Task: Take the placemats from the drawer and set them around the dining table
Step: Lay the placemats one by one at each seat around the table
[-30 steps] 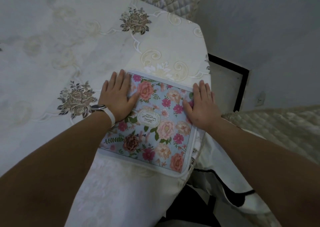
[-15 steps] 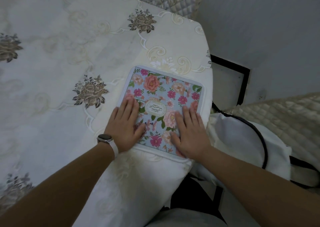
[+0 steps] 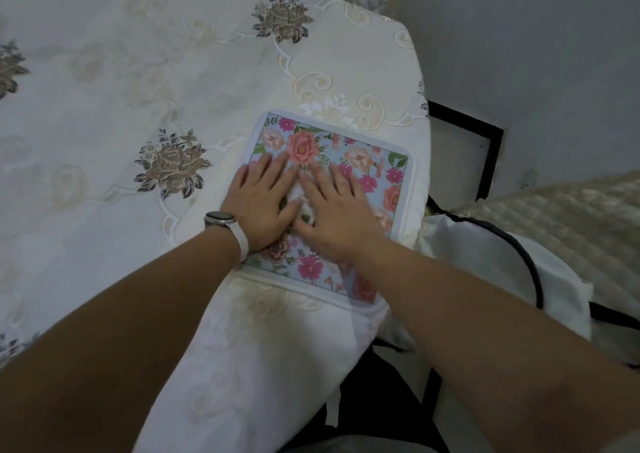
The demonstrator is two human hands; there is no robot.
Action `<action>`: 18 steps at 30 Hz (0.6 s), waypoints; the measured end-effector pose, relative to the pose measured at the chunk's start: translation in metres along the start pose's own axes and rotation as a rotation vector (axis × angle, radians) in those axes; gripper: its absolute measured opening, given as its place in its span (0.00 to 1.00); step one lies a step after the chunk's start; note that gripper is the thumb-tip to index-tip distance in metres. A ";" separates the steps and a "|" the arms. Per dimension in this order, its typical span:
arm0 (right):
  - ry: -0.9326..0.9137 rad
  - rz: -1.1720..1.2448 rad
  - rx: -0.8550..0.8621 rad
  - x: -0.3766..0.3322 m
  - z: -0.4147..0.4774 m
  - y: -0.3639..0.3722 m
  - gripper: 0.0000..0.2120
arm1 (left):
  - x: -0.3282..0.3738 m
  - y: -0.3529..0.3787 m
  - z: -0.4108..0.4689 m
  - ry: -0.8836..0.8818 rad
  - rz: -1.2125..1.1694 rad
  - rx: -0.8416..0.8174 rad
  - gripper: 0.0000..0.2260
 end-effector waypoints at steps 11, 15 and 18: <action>0.459 0.101 -0.049 0.113 -0.042 0.014 0.36 | -0.023 -0.003 -0.017 -0.159 -0.080 0.060 0.31; 0.447 0.064 -0.092 0.101 -0.081 0.020 0.36 | -0.017 -0.002 -0.040 -0.187 -0.120 0.082 0.31; 0.424 0.065 -0.113 0.088 -0.105 0.024 0.36 | -0.007 -0.002 -0.059 -0.195 -0.134 0.079 0.31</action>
Point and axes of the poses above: each hand's wrist, its own z-axis towards the middle knuckle, its own y-axis out of the palm, x = y × z, the point moved 7 cm from there along z, towards the middle knuckle, and after that the axes turned 15 degrees about -z, right-handed, at the moved point
